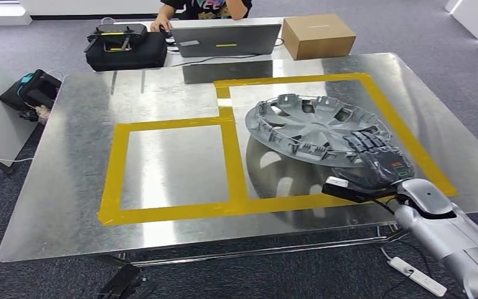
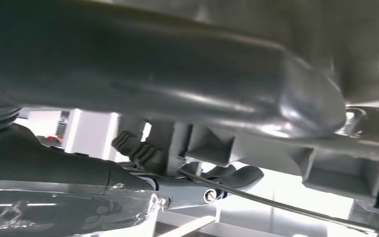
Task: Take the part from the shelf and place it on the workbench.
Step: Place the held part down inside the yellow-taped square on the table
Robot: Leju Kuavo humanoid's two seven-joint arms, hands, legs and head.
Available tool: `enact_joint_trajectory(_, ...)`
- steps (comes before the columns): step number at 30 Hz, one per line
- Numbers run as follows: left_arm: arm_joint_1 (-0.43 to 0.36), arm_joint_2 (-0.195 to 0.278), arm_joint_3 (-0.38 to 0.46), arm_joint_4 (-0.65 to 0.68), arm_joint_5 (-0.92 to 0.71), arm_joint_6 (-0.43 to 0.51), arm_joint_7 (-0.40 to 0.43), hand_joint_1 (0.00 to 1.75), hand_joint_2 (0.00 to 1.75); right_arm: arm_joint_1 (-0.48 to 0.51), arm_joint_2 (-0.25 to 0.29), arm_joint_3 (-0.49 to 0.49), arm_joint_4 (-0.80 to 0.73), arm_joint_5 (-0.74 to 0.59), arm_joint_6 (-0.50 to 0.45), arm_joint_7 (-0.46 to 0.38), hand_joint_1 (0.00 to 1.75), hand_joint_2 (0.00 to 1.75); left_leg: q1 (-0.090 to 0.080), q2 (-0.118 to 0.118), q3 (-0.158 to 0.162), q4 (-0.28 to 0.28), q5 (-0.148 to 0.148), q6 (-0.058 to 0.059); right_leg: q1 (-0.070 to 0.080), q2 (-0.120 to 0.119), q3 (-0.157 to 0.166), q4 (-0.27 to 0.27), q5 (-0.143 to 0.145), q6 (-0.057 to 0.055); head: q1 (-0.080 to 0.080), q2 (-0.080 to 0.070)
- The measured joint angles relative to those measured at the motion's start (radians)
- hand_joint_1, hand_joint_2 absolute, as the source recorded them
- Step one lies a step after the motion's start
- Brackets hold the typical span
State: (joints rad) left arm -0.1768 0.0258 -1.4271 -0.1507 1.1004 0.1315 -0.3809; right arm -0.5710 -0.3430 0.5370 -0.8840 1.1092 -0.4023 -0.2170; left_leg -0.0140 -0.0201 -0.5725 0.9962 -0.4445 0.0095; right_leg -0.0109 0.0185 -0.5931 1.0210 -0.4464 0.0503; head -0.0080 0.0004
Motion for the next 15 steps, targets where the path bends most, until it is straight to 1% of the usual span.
enact_joint_trajectory(4,0.004,0.000,0.000,0.000,0.008,0.019,0.027,0.00,0.00,0.017,-0.001,-0.054,-0.029,0.011,-0.006,0.032,0.00,0.00,0.000,0.000,0.000,0.000,0.000,0.000,0.000,0.000,0.000,0.000,0.000,0.000,0.000,0.000)
enact_joint_trajectory(8,0.004,-0.002,0.000,0.000,0.003,0.053,0.029,0.00,0.00,0.034,-0.001,-0.098,-0.049,0.021,0.000,0.079,0.00,0.00,0.000,0.000,0.000,0.000,0.000,0.000,0.000,0.000,0.000,0.000,0.000,0.000,0.000,0.000)
enact_joint_trajectory(10,0.003,-0.002,0.000,0.000,0.004,0.065,0.029,0.00,0.00,0.035,-0.001,-0.118,-0.050,0.006,0.043,0.092,0.00,0.00,0.000,0.000,0.000,0.000,0.000,0.000,0.000,0.000,0.000,0.000,0.000,0.000,0.000,0.000)
enact_joint_trajectory(13,0.003,-0.002,0.000,0.000,0.009,0.081,0.029,0.00,0.00,0.023,-0.003,-0.133,-0.041,-0.025,0.171,0.085,0.00,0.00,0.000,0.000,0.000,0.000,0.000,0.000,0.000,0.000,0.000,0.000,0.000,0.000,0.000,0.000)
enact_joint_trajectory(15,0.003,-0.002,0.000,0.000,0.010,0.088,0.029,0.00,0.00,0.011,-0.005,-0.134,-0.030,-0.038,0.234,0.079,0.00,0.00,0.000,0.000,0.001,0.000,0.000,0.000,0.000,0.000,0.001,0.000,0.000,0.000,0.000,0.000)
